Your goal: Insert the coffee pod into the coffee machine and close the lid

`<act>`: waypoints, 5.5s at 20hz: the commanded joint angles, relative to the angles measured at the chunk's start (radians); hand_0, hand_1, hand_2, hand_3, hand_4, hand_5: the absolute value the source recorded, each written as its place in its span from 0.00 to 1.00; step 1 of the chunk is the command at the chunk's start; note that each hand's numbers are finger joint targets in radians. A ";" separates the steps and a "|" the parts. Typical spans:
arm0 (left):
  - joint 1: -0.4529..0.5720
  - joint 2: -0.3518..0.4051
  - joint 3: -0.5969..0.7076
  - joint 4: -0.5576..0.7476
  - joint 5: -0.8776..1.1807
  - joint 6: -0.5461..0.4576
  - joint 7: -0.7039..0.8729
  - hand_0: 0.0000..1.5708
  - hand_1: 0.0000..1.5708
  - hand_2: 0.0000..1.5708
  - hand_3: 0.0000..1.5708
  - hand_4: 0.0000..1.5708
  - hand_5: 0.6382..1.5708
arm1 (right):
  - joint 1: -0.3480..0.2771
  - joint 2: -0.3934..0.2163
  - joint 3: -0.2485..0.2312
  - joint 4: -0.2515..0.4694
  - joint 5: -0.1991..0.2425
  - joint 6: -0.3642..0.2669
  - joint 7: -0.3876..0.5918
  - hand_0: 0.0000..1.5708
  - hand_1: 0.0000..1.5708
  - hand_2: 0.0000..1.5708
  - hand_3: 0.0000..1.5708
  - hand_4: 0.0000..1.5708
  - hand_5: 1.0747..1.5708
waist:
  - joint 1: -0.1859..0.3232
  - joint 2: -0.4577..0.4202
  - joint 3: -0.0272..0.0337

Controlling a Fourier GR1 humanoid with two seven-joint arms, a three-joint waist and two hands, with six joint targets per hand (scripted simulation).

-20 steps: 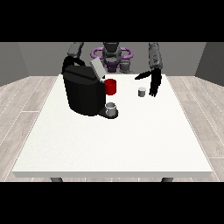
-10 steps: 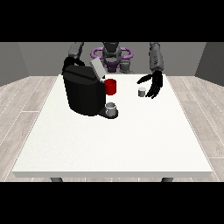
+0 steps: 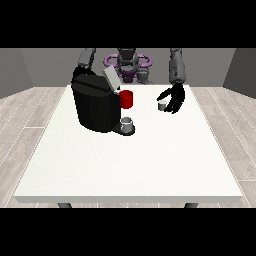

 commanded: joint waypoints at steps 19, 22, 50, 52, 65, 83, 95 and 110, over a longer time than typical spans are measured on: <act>-0.096 -0.022 -0.045 0.076 -0.150 0.042 -0.115 0.93 0.93 0.93 0.90 0.39 1.00 | -0.020 -0.006 -0.039 0.073 -0.060 -0.011 0.006 0.00 0.00 0.00 0.00 0.28 1.00 | 0.017 -0.046 -0.0006; -0.186 -0.005 -0.020 0.047 -0.108 -0.062 -0.084 0.89 0.89 0.91 0.87 0.38 1.00 | -0.038 -0.008 -0.041 0.095 -0.052 -0.024 0.032 0.00 0.00 0.00 0.00 0.32 1.00 | 0.016 -0.065 -0.0005; -0.587 0.153 0.143 0.048 -0.063 -0.243 0.049 0.80 0.80 0.82 0.78 0.30 1.00 | -0.085 -0.011 0.023 0.016 -0.053 0.047 -0.005 0.00 0.00 0.00 0.00 0.32 1.00 | -0.174 0.020 -0.0007; -0.580 0.132 0.130 0.042 -0.084 -0.193 0.018 0.80 0.80 0.84 0.80 0.31 1.00 | -0.124 -0.016 0.008 0.006 -0.063 0.044 0.007 0.00 0.00 0.00 0.00 0.32 1.00 | -0.169 0.063 -0.0007; -0.646 0.149 0.118 0.059 -0.112 -0.229 0.036 0.82 0.82 0.84 0.78 0.32 1.00 | -0.105 -0.028 -0.028 0.032 -0.061 0.031 -0.069 0.00 0.00 0.00 0.00 0.33 1.00 | -0.162 0.120 -0.0002; -0.645 0.133 0.123 0.106 -0.128 -0.228 -0.001 0.75 0.75 0.81 0.77 0.33 1.00 | -0.094 -0.013 -0.009 -0.030 -0.059 0.011 -0.018 0.00 0.00 0.00 0.00 0.28 1.00 | -0.172 0.106 -0.0006; -0.673 0.134 0.135 0.131 -0.145 -0.207 0.017 0.78 0.78 0.80 0.73 0.30 1.00 | -0.109 -0.006 0.005 -0.052 -0.045 -0.006 -0.001 0.00 0.00 0.00 0.00 0.26 1.00 | -0.202 0.148 -0.0008; -0.657 0.138 0.118 0.130 -0.182 -0.204 0.014 0.67 0.67 0.71 0.61 0.23 1.00 | -0.110 -0.041 -0.020 -0.056 -0.076 0.029 0.025 0.00 0.00 0.00 0.00 0.29 1.00 | -0.190 0.122 -0.0007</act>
